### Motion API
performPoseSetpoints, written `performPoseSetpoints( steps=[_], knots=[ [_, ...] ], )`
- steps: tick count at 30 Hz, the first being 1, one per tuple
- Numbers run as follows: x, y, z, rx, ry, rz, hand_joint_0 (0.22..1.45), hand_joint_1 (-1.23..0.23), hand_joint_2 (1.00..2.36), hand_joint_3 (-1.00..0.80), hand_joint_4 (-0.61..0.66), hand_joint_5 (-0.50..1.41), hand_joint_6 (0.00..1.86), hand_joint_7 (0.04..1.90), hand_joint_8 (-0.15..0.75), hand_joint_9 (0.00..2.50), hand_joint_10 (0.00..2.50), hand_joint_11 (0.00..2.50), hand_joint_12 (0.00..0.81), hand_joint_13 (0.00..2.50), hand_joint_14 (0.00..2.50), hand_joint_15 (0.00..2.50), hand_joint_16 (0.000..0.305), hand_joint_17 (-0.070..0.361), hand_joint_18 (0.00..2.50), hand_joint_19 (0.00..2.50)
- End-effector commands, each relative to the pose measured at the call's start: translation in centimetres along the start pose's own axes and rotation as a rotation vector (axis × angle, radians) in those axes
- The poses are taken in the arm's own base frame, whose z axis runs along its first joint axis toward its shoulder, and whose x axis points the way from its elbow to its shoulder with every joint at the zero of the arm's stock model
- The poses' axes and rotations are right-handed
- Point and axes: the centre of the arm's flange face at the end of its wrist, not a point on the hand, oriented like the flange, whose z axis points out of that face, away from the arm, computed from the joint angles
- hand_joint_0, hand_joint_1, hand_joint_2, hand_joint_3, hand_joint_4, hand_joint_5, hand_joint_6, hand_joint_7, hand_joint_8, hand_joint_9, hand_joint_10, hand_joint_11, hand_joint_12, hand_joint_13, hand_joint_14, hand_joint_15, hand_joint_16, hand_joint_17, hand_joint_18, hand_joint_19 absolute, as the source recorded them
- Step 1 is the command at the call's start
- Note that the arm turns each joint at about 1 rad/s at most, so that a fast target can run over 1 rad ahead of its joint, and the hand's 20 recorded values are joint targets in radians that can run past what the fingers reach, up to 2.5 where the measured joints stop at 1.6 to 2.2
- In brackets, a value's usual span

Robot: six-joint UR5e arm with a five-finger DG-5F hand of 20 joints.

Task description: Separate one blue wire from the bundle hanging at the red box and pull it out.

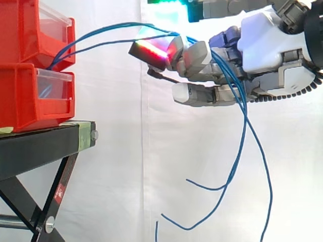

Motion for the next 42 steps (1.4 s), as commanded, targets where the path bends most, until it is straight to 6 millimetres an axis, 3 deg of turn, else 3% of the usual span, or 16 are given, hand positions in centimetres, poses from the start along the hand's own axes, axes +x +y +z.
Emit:
performPoseSetpoints(
  steps=[1,12,27,42],
  knots=[
    [0.0,0.01,0.0,0.0,0.0,0.0,0.63,-0.78,1.02,-0.16,0.22,-0.23,0.89,1.05,0.301,0.96,0.0,1.65,0.303,1.3,0.02,1.5,0.045,0.101,0.74,0.66],
    [-0.04,0.0,-0.02,0.001,-0.002,-0.006,0.71,-0.94,1.02,-0.26,0.23,-0.24,0.9,1.04,0.303,0.9,0.0,1.64,0.307,1.28,0.02,1.49,0.043,0.097,0.73,0.61],
    [-0.2,-0.1,-0.1,0.009,-0.004,-0.022,0.77,-0.96,1.01,-0.35,0.23,-0.26,0.9,1.04,0.305,0.8,0.0,1.62,0.308,1.22,0.02,1.48,0.035,0.079,0.7,0.55],
    [-0.21,-0.05,-0.11,0.01,-0.006,-0.074,0.61,-0.85,1.01,-0.37,0.24,-0.25,0.87,1.04,0.309,0.83,0.0,1.63,0.32,1.23,0.01,1.48,0.04,0.09,0.69,0.65]
  ],
)
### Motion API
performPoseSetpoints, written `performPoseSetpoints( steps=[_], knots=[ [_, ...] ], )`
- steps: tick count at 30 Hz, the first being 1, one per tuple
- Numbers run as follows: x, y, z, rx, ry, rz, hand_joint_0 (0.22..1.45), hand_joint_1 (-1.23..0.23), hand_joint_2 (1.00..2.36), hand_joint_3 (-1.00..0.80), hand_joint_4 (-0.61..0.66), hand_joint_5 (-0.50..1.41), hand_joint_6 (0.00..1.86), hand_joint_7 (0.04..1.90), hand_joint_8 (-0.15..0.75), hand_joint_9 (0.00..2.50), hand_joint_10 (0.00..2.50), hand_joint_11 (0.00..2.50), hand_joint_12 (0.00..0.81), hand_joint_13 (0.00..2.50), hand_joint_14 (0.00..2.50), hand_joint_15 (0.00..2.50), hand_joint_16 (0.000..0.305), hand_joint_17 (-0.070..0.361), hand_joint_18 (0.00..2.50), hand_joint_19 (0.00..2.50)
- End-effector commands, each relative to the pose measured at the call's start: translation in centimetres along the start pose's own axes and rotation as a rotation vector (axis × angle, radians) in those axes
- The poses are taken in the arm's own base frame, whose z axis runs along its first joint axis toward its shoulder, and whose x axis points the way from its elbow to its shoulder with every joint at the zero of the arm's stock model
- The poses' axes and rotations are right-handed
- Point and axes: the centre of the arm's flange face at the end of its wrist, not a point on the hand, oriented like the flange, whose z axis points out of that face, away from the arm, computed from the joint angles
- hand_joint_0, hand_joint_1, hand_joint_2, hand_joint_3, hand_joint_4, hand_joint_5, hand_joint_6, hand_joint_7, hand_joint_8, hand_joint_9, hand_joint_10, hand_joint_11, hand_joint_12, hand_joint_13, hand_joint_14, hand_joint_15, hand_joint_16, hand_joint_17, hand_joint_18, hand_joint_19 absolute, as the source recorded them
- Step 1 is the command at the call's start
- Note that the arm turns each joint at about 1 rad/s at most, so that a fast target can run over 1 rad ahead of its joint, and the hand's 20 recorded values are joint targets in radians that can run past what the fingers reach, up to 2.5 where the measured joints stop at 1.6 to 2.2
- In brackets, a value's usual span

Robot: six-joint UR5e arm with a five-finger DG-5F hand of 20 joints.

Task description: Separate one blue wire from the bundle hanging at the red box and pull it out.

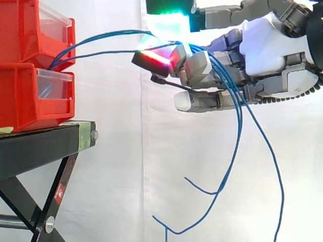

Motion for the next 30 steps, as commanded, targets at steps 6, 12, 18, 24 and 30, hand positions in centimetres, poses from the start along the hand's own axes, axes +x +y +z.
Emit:
performPoseSetpoints(
  steps=[6,12,18,24,30],
  knots=[
    [0.0,-0.03,-0.01,0.001,0.002,-0.016,0.58,-0.84,1.01,-0.38,0.24,-0.25,0.87,1.04,0.314,0.84,0.0,1.62,0.313,1.24,0.01,1.48,0.042,0.093,0.7,0.66],
    [0.0,-0.03,-0.01,0.001,0.002,-0.016,0.6,-0.79,1.02,-0.32,0.24,-0.24,0.87,1.04,0.313,0.87,0.0,1.61,0.311,1.25,0.01,1.48,0.042,0.094,0.7,0.67],
    [0.02,0.04,0.01,0.0,0.0,-0.014,0.63,-0.75,1.02,-0.22,0.24,-0.24,0.88,1.03,0.315,0.9,0.0,1.61,0.309,1.26,0.01,1.49,0.041,0.093,0.72,0.67],
    [-0.06,-0.03,-0.03,0.002,-0.002,-0.017,0.64,-0.76,1.02,-0.17,0.24,-0.24,0.88,1.04,0.314,0.91,0.0,1.63,0.308,1.27,0.01,1.49,0.042,0.093,0.72,0.67],
    [0.01,0.04,0.01,0.0,-0.001,-0.011,0.65,-0.78,1.02,-0.17,0.24,-0.24,0.88,1.03,0.312,0.91,0.0,1.63,0.308,1.27,0.01,1.48,0.042,0.093,0.73,0.66]
  ],
)
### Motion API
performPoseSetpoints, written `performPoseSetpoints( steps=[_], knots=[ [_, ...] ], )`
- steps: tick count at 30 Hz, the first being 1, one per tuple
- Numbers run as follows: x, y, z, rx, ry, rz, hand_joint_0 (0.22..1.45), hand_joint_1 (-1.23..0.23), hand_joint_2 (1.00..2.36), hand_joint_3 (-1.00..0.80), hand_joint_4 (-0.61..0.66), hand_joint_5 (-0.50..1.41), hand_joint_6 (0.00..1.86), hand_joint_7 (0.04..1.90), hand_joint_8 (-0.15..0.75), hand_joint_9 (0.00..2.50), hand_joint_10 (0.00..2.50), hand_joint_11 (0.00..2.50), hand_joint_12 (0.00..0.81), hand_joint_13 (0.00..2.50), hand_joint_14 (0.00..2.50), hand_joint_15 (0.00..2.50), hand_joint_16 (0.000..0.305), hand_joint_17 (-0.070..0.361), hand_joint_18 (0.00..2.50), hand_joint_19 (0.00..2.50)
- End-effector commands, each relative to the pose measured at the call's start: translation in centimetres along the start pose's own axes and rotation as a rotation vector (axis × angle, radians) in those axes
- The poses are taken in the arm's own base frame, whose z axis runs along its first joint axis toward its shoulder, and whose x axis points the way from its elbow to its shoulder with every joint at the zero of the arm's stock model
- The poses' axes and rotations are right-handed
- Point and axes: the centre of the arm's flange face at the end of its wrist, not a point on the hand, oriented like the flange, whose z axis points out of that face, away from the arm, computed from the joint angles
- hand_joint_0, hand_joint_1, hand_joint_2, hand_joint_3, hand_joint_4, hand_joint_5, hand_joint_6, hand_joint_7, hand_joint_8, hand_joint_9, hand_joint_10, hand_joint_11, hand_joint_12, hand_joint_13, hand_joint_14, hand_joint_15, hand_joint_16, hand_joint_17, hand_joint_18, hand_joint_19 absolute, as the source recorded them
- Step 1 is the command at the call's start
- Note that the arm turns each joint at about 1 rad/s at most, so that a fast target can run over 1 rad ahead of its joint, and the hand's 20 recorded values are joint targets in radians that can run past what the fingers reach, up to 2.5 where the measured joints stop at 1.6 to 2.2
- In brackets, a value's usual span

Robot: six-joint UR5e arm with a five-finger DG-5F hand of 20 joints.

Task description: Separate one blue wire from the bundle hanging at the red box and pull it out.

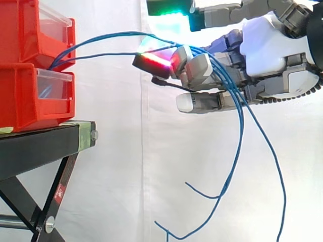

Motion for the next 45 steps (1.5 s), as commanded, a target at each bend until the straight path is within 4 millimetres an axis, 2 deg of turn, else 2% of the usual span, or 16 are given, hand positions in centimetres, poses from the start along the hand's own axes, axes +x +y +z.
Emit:
performPoseSetpoints(
  steps=[1,7,22,35,41,45],
  knots=[
    [0.01,-0.01,0.01,-0.001,0.0,0.002,0.66,-0.79,1.02,-0.18,0.24,-0.24,0.88,1.04,0.316,0.91,0.0,1.62,0.308,1.27,0.01,1.49,0.042,0.094,0.73,0.65],
    [0.05,0.04,0.01,-0.001,0.002,0.003,0.69,-0.91,1.02,-0.17,0.22,-0.25,0.88,1.06,0.299,0.83,0.0,1.64,0.311,1.22,0.02,1.49,0.042,0.095,0.7,0.62],
    [0.04,0.0,0.02,-0.003,0.001,0.006,0.74,-0.98,1.02,-0.28,0.23,-0.27,0.88,1.07,0.296,0.73,0.0,1.61,0.315,1.16,0.02,1.47,0.042,0.094,0.68,0.54],
    [0.05,0.0,0.03,-0.004,0.001,0.006,0.74,-1.03,1.01,-0.35,0.24,-0.28,0.87,1.1,0.289,0.6,0.01,1.57,0.346,0.97,0.02,1.4,0.036,0.082,0.65,0.51],
    [0.08,0.06,0.04,-0.004,0.001,0.007,0.65,-0.99,1.01,-0.41,0.24,-0.27,0.86,1.08,0.305,0.63,0.01,1.56,0.336,1.0,0.02,1.4,0.036,0.081,0.65,0.57],
    [0.04,0.0,0.02,-0.003,0.001,0.006,0.59,-0.88,1.01,-0.43,0.25,-0.26,0.85,1.07,0.314,0.7,0.01,1.55,0.339,1.07,0.02,1.4,0.038,0.086,0.67,0.62]
  ],
)
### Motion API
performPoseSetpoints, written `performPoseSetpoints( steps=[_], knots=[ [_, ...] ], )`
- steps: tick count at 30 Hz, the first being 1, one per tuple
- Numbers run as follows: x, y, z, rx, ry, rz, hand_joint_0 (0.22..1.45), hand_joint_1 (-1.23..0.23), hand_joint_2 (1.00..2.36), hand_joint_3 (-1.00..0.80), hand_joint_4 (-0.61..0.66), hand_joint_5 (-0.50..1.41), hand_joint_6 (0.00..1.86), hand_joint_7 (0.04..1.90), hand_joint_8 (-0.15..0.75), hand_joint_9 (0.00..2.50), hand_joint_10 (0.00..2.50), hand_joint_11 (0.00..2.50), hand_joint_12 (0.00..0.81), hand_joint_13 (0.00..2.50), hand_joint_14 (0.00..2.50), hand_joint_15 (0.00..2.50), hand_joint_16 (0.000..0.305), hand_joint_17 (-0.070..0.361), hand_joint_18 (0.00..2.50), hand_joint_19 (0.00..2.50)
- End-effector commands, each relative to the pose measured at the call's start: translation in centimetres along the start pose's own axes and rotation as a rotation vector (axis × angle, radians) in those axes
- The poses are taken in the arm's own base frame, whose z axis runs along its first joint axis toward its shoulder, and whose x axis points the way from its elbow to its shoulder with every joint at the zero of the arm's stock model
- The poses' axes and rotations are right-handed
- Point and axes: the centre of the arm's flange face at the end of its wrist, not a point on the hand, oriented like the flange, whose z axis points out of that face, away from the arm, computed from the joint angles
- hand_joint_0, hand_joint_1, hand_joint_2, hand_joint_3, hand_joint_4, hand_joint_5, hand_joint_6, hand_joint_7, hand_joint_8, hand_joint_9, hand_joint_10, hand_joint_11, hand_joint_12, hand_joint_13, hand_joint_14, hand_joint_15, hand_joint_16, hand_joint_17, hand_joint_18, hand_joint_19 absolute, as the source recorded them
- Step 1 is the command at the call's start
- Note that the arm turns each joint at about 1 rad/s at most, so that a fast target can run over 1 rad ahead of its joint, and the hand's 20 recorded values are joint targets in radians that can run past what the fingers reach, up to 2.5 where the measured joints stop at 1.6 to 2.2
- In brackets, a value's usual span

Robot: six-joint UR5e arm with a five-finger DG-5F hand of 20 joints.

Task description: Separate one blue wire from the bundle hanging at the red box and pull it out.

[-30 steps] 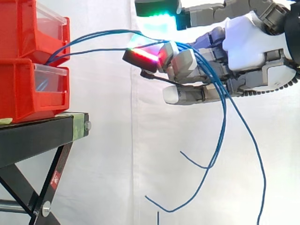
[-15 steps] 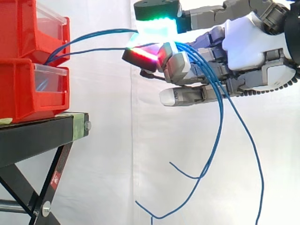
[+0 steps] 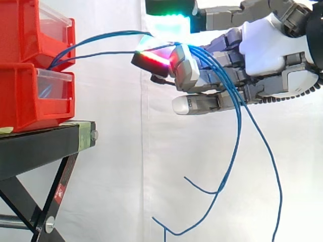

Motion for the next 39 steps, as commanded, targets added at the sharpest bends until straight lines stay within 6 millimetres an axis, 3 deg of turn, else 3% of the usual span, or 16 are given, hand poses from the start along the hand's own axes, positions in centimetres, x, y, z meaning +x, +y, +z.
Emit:
performPoseSetpoints(
  steps=[1,6,27,39],
  knots=[
    [-0.02,-0.03,-0.01,0.001,0.0,-0.001,0.59,-0.87,1.01,-0.43,0.25,-0.26,0.85,1.06,0.316,0.71,0.01,1.55,0.337,1.08,0.02,1.41,0.038,0.086,0.67,0.63],
    [0.05,0.03,0.01,-0.001,0.002,0.002,0.58,-0.78,1.01,-0.38,0.24,-0.25,0.85,1.05,0.318,0.77,0.01,1.54,0.338,1.13,0.02,1.41,0.04,0.09,0.69,0.65],
    [0.07,0.03,0.02,-0.001,0.003,0.003,0.65,-0.76,1.03,-0.16,0.24,-0.23,0.87,1.03,0.313,0.84,0.01,1.56,0.325,1.18,0.02,1.42,0.039,0.087,0.72,0.66],
    [0.07,0.03,0.02,-0.001,0.003,0.005,0.71,-0.9,1.02,-0.22,0.24,-0.23,0.88,1.06,0.313,0.84,0.01,1.57,0.324,1.18,0.02,1.43,0.037,0.082,0.73,0.62]
  ],
)
